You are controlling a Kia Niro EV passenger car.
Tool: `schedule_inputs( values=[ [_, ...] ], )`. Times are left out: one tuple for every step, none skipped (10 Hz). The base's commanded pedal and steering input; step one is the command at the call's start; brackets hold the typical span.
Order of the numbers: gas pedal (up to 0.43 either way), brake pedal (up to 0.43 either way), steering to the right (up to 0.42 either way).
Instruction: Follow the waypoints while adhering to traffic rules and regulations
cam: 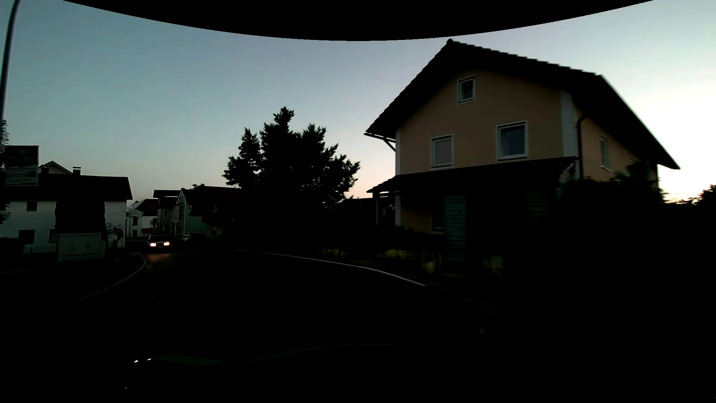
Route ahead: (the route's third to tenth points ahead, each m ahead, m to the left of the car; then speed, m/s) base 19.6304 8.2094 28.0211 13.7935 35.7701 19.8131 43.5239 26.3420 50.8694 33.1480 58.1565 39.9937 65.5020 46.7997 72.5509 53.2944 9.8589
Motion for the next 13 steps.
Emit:
schedule_inputs(
  values=[
    [0.0, 0.0, -0.13],
    [0.0, 0.0, -0.132],
    [0.0, 0.0, -0.133],
    [0.028, 0.0, -0.134],
    [0.067, 0.0, -0.135],
    [0.067, 0.0, -0.138],
    [0.067, 0.0, -0.138],
    [0.067, 0.0, -0.138],
    [0.067, 0.0, -0.138],
    [0.067, 0.0, -0.137],
    [0.067, 0.0, -0.136],
    [0.067, 0.0, -0.134],
    [0.079, 0.0, -0.13]
  ],
)
